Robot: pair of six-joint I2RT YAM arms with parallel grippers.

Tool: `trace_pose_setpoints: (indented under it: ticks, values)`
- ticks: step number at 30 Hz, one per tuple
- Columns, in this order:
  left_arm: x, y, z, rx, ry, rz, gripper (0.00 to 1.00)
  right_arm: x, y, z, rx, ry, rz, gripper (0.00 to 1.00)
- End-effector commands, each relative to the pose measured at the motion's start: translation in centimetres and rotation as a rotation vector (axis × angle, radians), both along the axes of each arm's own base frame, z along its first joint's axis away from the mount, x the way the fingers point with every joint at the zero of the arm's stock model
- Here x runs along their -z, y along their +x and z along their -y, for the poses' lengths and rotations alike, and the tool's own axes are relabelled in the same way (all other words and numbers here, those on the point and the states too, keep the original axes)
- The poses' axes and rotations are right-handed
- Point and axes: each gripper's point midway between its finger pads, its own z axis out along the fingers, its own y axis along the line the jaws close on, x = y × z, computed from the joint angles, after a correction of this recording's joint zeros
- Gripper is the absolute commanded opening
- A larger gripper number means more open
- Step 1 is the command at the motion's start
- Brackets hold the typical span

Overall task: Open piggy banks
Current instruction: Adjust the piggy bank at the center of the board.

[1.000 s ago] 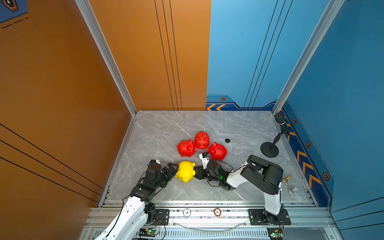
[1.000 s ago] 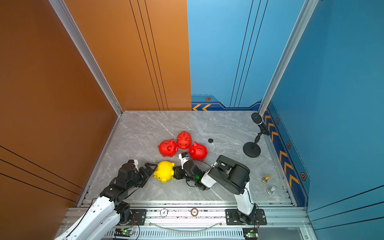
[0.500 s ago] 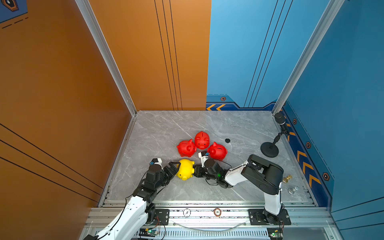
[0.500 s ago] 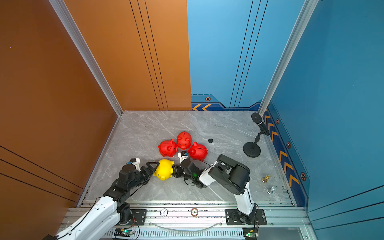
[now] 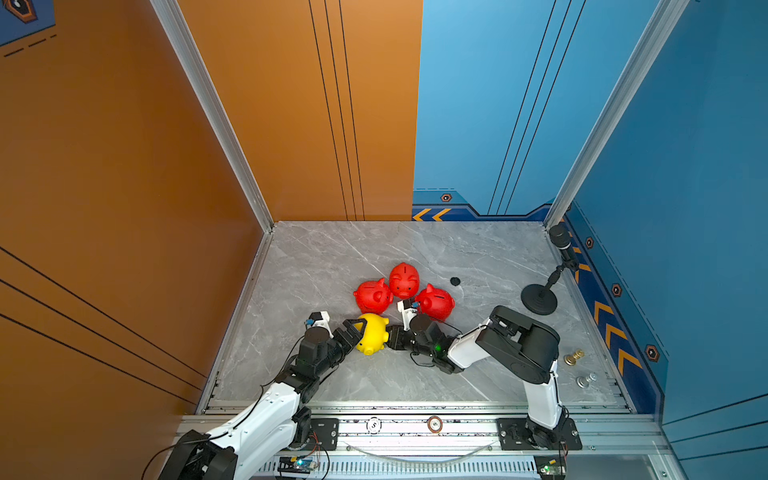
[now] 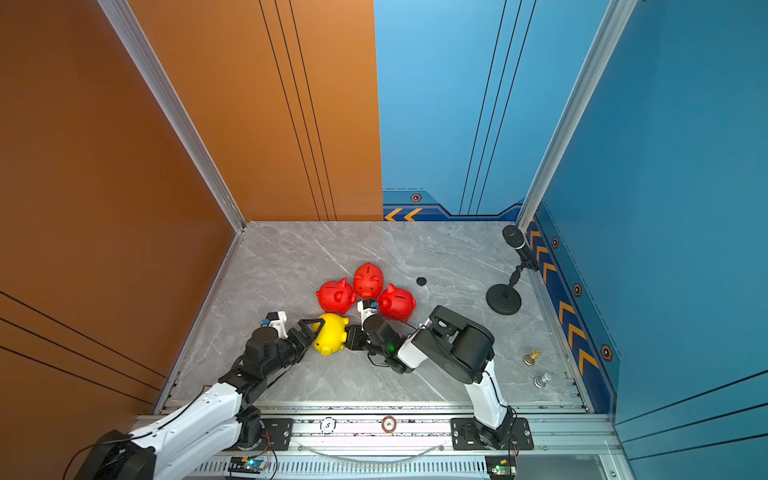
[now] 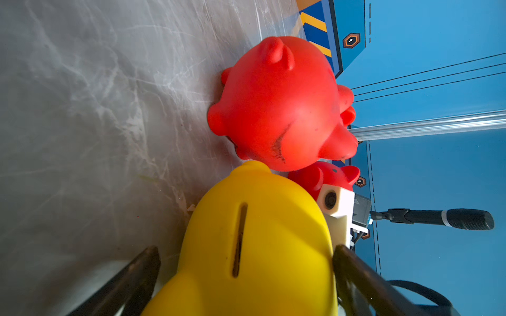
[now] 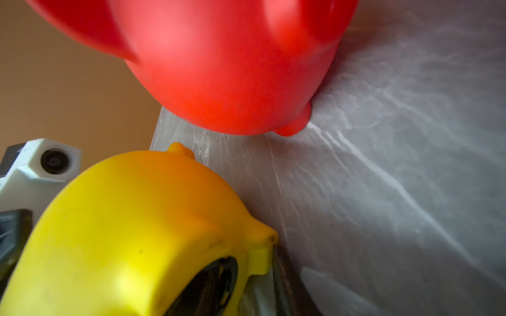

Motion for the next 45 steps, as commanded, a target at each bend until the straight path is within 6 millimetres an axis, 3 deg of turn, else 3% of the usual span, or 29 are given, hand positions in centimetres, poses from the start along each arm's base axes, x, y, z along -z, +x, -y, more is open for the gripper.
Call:
trace_pose_setpoints:
  ticks: [1, 5, 13, 20, 23, 35, 41, 45]
  values:
    - [0.0, -0.6, 1.6, 0.073, -0.001, 0.011, 1.00, 13.1, -5.6, 8.4, 0.026, -0.437, -0.319, 0.33]
    - [-1.1, 0.0, 2.8, 0.093, -0.002, 0.053, 0.96, 13.1, -5.5, 8.1, 0.015, -0.433, -0.319, 0.33]
    - [-0.8, 0.5, 4.3, 0.130, 0.061, 0.074, 0.66, 12.7, -5.4, 7.9, 0.008, -0.407, -0.305, 0.36]
    - [-0.8, 0.4, 4.6, 0.137, 0.111, 0.087, 0.49, 10.3, -4.9, 8.3, 0.019, -0.333, -0.215, 0.48]
    - [-0.8, 0.1, 4.4, 0.137, 0.142, 0.085, 0.48, 9.0, -4.7, 9.0, 0.030, -0.321, -0.172, 0.53]
    - [-1.6, -1.0, 3.2, 0.138, 0.287, 0.113, 0.46, 6.9, -5.4, 13.5, 0.062, -0.454, -0.115, 0.74]
    - [-2.8, -0.5, 5.0, 0.190, 0.357, 0.168, 0.45, 4.4, -5.0, 15.7, 0.062, -0.589, -0.050, 0.83]
    - [-3.3, -0.8, 7.7, 0.266, 0.462, 0.220, 0.46, 2.5, -4.4, 17.6, 0.079, -0.660, -0.020, 0.90]
